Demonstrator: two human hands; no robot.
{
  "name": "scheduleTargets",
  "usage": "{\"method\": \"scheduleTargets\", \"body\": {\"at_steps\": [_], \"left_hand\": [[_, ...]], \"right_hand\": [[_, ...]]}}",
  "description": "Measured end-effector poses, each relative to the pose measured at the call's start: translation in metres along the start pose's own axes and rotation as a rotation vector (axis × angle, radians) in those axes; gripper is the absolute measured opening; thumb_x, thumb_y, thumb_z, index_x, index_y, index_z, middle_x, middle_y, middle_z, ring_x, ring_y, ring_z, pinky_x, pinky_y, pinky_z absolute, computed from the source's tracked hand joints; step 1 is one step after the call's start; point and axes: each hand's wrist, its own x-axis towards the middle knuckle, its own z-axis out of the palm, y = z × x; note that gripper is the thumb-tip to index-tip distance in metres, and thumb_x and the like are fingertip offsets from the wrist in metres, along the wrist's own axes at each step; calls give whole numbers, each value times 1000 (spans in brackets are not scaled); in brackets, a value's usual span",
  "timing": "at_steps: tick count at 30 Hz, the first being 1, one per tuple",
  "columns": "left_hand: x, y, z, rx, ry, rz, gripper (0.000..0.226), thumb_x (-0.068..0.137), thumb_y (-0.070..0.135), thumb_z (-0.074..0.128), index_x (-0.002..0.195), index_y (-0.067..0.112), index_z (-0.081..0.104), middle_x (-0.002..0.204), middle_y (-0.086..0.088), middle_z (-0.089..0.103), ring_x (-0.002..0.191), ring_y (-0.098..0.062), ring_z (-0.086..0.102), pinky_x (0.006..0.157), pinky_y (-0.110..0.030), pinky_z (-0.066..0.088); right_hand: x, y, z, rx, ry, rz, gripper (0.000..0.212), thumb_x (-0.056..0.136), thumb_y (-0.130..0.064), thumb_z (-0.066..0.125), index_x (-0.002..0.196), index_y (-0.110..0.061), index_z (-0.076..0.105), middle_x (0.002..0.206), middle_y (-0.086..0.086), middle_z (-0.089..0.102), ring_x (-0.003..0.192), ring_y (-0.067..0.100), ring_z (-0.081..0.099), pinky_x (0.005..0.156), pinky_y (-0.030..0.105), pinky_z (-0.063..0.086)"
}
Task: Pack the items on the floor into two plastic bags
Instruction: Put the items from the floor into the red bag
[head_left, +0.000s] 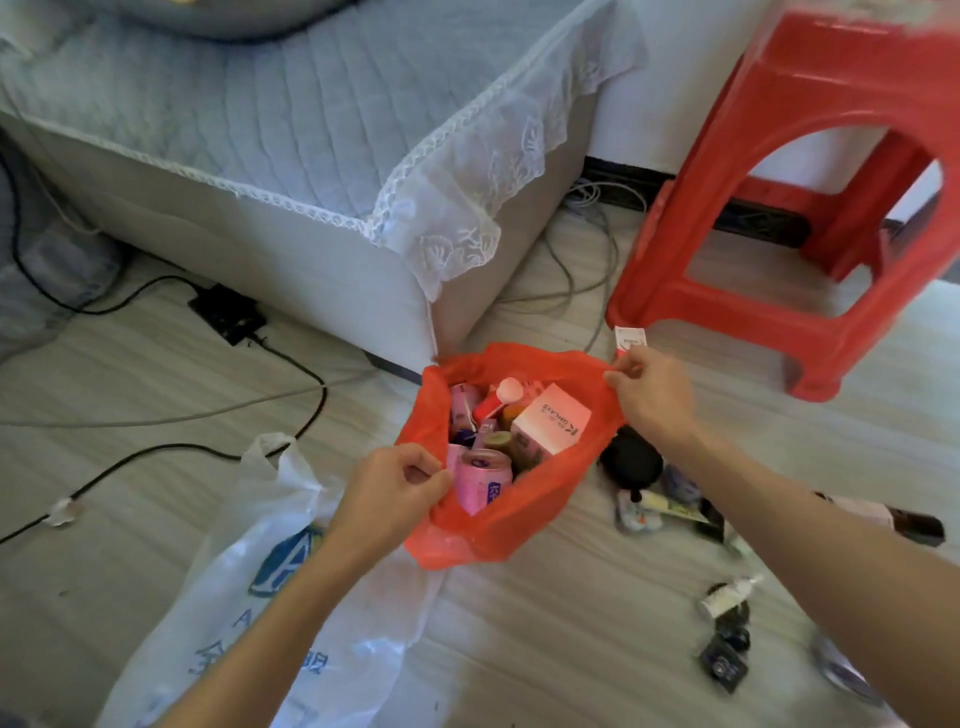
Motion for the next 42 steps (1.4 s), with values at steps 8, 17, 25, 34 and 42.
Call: {"method": "scheduleTargets", "body": {"at_steps": [8,17,25,34,42], "left_hand": [[-32,-20,25,162,-6,-45,26,79,10,67,59,23,55,61,3,62,61,-8,57,57,-15,45],[-55,-47,23,374,-133,-403,38,69,38,46,74,2,54,75,-14,61,79,-33,59,71,-35,45],[24,-29,36,746,-37,-174,76,76,59,60,129,8,38,127,-21,46,118,-38,44,94,-46,39],[87,-16,76,734,140,53,21,90,10,48,108,2,58,112,-20,57,103,-39,55,77,-43,42],[84,-29,28,439,334,200,10,83,10,52,86,10,62,95,-16,65,88,-37,60,75,-42,47]], "right_hand": [[-48,52,0,-297,-141,-82,9,89,-14,51,91,-8,58,94,13,65,88,31,59,72,36,43],[-71,106,-18,-428,-297,-9,5,82,-14,59,80,-9,58,91,12,57,92,32,55,68,32,39],[-85,120,-9,-551,-381,-226,12,86,-10,54,95,-5,61,107,12,56,105,32,49,84,42,44],[-62,98,-5,-609,-317,-255,47,83,-59,40,92,-16,55,96,1,57,96,23,54,82,39,42],[2,24,48,-674,-370,-297,57,85,-56,51,125,-16,51,127,8,52,120,30,45,94,45,38]]}}
